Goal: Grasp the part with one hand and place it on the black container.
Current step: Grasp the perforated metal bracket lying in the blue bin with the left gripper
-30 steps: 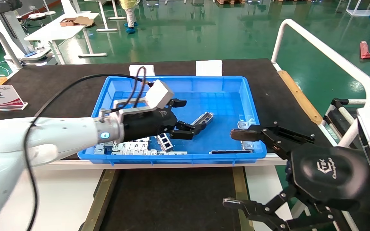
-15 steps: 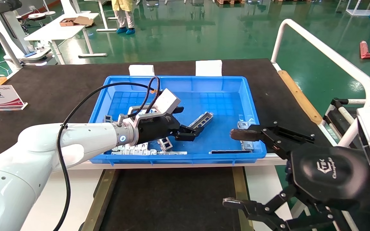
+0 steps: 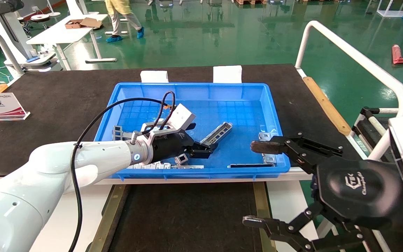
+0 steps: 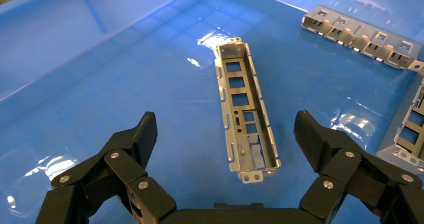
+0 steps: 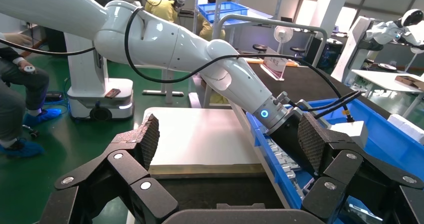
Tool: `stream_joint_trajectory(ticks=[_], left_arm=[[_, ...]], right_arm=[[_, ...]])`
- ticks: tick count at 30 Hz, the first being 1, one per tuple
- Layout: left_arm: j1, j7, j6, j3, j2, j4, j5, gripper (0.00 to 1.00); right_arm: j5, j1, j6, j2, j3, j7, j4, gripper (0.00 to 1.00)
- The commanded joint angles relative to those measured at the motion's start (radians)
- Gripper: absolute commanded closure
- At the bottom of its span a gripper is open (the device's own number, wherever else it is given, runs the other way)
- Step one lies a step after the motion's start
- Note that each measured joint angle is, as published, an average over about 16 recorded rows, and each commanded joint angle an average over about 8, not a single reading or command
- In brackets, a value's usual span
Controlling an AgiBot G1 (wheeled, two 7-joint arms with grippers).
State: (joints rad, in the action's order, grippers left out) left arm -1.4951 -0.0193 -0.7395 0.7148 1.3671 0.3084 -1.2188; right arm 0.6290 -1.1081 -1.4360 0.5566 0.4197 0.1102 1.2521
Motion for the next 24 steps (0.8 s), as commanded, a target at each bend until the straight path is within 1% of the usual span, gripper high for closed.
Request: stream_joint_trajectory(ticks=[1, 24], left_arm=[[0.003, 0.008, 0.012, 0.017, 0.000, 0.006, 0.014, 1.00], [0.013, 0.040, 0.053, 0.169, -0.003, 0.028, 0.166, 1.00]], right_arm=[[0.000, 0.000, 0.000, 0.000, 0.000, 0.000, 0.000, 1.00], [0.000, 0.000, 0.000, 0.000, 0.000, 0.000, 0.000, 1.00]])
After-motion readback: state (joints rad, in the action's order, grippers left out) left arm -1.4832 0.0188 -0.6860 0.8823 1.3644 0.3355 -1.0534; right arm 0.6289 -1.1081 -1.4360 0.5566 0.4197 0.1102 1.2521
